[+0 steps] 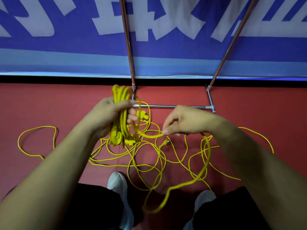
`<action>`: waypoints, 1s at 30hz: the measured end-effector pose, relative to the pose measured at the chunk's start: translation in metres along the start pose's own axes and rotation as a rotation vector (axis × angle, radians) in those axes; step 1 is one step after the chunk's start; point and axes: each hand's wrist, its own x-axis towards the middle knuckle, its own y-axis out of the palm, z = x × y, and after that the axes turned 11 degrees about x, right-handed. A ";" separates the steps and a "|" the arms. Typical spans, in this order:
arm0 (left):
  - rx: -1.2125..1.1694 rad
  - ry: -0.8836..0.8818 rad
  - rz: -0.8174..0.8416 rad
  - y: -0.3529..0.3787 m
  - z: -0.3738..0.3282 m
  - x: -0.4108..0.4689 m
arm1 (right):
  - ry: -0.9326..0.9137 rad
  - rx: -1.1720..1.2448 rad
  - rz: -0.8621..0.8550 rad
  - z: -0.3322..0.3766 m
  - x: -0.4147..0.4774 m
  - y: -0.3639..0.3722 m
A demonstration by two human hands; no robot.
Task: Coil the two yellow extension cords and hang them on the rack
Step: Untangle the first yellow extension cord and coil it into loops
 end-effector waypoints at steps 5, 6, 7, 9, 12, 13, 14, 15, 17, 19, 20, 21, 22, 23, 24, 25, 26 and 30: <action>-0.013 -0.056 0.244 0.023 0.002 -0.010 | -0.159 0.431 0.075 0.006 0.000 0.002; -0.020 -0.055 0.278 0.025 0.001 -0.010 | -0.204 0.521 0.044 0.005 0.001 0.000; -0.015 -0.048 0.299 0.026 -0.001 -0.011 | -0.239 0.611 -0.001 0.004 0.001 -0.001; 0.018 -0.014 0.327 0.027 -0.007 -0.010 | -0.278 0.739 -0.121 0.002 0.004 -0.004; -0.086 0.003 0.324 0.030 -0.013 -0.009 | -0.268 0.661 -0.292 -0.003 0.008 -0.009; -0.147 -0.014 0.304 0.030 -0.015 -0.007 | -0.254 0.558 -0.319 -0.007 0.007 -0.012; -0.197 -0.025 0.292 0.029 -0.018 -0.007 | -0.240 0.450 -0.326 -0.012 0.005 -0.016; -0.221 -0.035 0.278 0.027 -0.021 -0.006 | -0.230 0.376 -0.325 -0.017 0.003 -0.019; -0.180 -0.027 0.250 0.020 -0.023 -0.004 | -0.217 0.394 -0.371 -0.026 0.001 -0.024; -0.035 -0.021 0.226 0.013 -0.021 -0.003 | -0.240 0.501 -0.444 -0.028 0.001 -0.025; 0.036 -0.019 0.218 0.012 -0.020 -0.003 | -0.263 0.541 -0.462 -0.025 0.001 -0.024; 0.087 -0.011 0.205 0.010 -0.018 -0.003 | -0.277 0.567 -0.469 -0.021 0.002 -0.023; 0.114 -0.012 0.192 0.010 -0.016 -0.003 | -0.276 0.571 -0.472 -0.017 0.003 -0.021; 0.130 -0.016 0.190 0.012 -0.016 -0.005 | -0.267 0.560 -0.475 -0.013 0.003 -0.019; 0.121 -0.015 0.199 0.014 -0.016 -0.006 | -0.258 0.534 -0.481 -0.010 0.004 -0.017; 0.105 -0.023 0.218 0.018 -0.017 -0.006 | -0.253 0.510 -0.484 -0.007 0.005 -0.015; 0.081 -0.045 0.237 0.021 -0.018 -0.007 | -0.254 0.479 -0.485 -0.003 0.005 -0.012; 0.042 -0.054 0.210 0.028 -0.015 -0.008 | -0.207 0.285 -0.467 0.005 0.008 -0.006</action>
